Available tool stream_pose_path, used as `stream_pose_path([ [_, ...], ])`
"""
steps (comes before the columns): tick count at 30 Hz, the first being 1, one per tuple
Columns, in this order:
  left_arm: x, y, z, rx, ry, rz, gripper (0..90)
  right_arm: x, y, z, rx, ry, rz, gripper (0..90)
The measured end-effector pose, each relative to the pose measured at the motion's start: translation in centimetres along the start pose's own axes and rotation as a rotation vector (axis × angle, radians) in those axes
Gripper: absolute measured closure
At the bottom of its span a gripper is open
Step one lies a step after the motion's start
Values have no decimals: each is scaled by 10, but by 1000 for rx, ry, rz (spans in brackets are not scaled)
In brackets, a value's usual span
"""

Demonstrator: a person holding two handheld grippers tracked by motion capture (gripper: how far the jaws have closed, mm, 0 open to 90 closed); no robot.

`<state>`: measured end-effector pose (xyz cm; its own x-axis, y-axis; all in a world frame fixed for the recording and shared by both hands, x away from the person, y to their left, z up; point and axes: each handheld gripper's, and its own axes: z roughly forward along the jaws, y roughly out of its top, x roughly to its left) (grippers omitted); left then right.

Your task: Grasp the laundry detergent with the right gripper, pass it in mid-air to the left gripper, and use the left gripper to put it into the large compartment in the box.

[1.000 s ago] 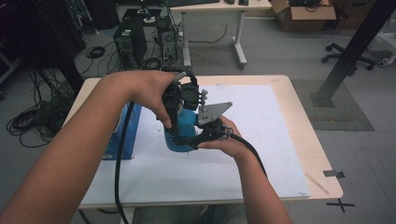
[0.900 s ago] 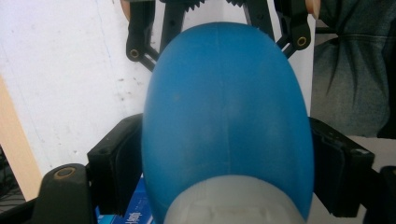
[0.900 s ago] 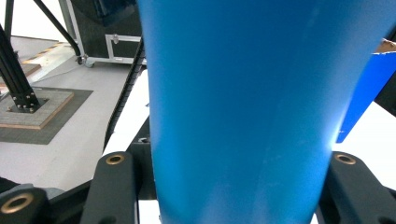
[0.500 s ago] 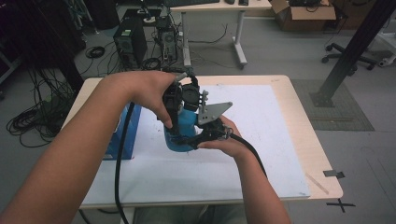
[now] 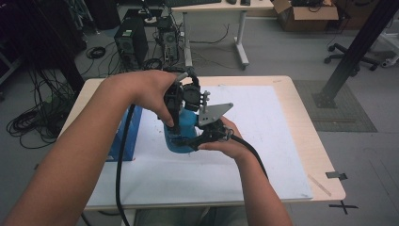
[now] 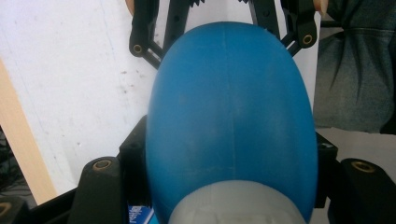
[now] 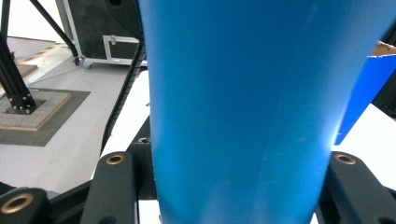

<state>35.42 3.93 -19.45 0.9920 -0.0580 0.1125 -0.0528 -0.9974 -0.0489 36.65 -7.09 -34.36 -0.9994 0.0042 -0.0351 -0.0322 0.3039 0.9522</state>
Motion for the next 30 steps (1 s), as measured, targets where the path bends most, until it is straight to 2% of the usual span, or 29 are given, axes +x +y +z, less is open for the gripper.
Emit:
stream_pose_path([
  [1,0,1,-1,5,3,0,381,1,0,0,-2,1,6,448],
  [3,-1,1,-2,19,3,-2,382,0,1,1,-8,-2,-12,442],
  [4,-2,2,-3,19,7,1,382,1,1,2,-14,-3,0,440],
  [8,-2,3,-6,22,11,3,384,1,2,2,-28,-18,-27,434],
  [13,-2,4,-8,22,5,4,384,2,4,2,-33,-12,-16,425],
  [14,-1,3,-8,21,0,2,384,2,4,2,-38,-15,-23,406],
  [16,-1,4,-8,22,-6,2,384,3,6,2,-55,-17,-7,311],
  [18,-1,5,-8,22,-6,6,384,3,6,2,-51,-20,2,275],
  [19,-1,5,-8,20,-8,1,384,3,5,3,-51,-32,-12,229],
  [20,-2,5,-8,19,-7,2,384,3,4,3,-50,-50,-4,178],
  [24,-1,5,-8,17,-13,-7,384,4,1,1,-45,-74,8,102],
  [30,2,3,-10,23,-6,-18,384,5,-2,-10,-10,-79,10,34],
])
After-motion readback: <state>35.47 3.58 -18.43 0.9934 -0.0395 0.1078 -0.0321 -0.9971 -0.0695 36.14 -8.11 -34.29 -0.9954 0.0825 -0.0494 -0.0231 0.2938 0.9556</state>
